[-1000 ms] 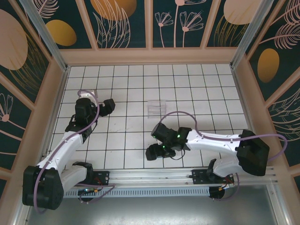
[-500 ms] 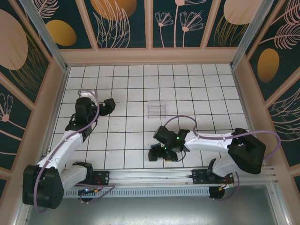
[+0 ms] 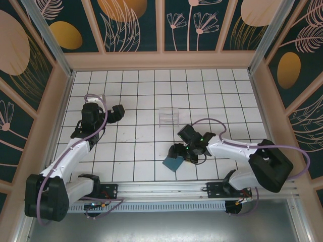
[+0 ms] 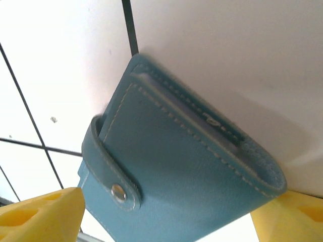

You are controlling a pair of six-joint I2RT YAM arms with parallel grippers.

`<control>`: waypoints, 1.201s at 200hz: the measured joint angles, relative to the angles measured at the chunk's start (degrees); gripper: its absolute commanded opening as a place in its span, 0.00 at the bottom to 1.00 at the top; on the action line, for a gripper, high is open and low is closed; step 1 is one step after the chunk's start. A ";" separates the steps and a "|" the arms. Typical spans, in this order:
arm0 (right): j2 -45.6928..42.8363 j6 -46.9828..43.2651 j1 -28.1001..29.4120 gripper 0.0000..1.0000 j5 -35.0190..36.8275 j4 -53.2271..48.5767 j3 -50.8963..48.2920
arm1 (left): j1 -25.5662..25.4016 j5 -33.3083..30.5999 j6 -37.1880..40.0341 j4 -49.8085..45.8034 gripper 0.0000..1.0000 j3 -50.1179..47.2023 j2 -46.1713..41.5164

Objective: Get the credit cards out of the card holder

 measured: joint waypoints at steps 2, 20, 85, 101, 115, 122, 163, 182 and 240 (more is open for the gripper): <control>0.28 -0.07 -0.04 0.85 0.02 -0.07 0.17 | 0.00 0.00 0.00 -0.02 0.91 0.00 0.00; 2.19 -0.31 -0.13 0.85 0.04 -1.31 1.84 | 0.00 0.00 0.00 -0.04 0.90 0.07 0.00; 11.15 -2.84 -0.11 0.85 1.20 -1.68 10.58 | 0.00 0.02 0.00 -1.29 0.91 0.70 -0.02; 13.40 -3.74 0.20 0.85 2.51 -0.44 12.98 | 0.00 0.02 -0.02 -1.66 0.90 0.70 -0.07; 15.30 -4.81 0.83 0.86 4.09 -0.17 15.54 | 0.00 0.26 -0.09 -1.79 0.90 0.70 -0.09; 16.02 -5.38 1.29 0.86 5.14 -0.57 16.90 | 0.00 0.63 -0.28 -1.95 0.90 0.70 -0.17; 15.69 -8.72 2.21 0.86 8.83 -2.71 19.47 | -0.94 2.19 -2.38 -3.56 0.85 0.76 -0.66; 13.94 -9.40 1.57 0.83 8.81 -3.19 18.29 | -3.39 2.10 -3.06 -6.47 0.82 1.64 -0.48; 4.72 -8.83 0.81 0.67 4.09 -1.70 6.08 | -18.60 -1.42 -4.02 -13.29 0.66 6.40 3.41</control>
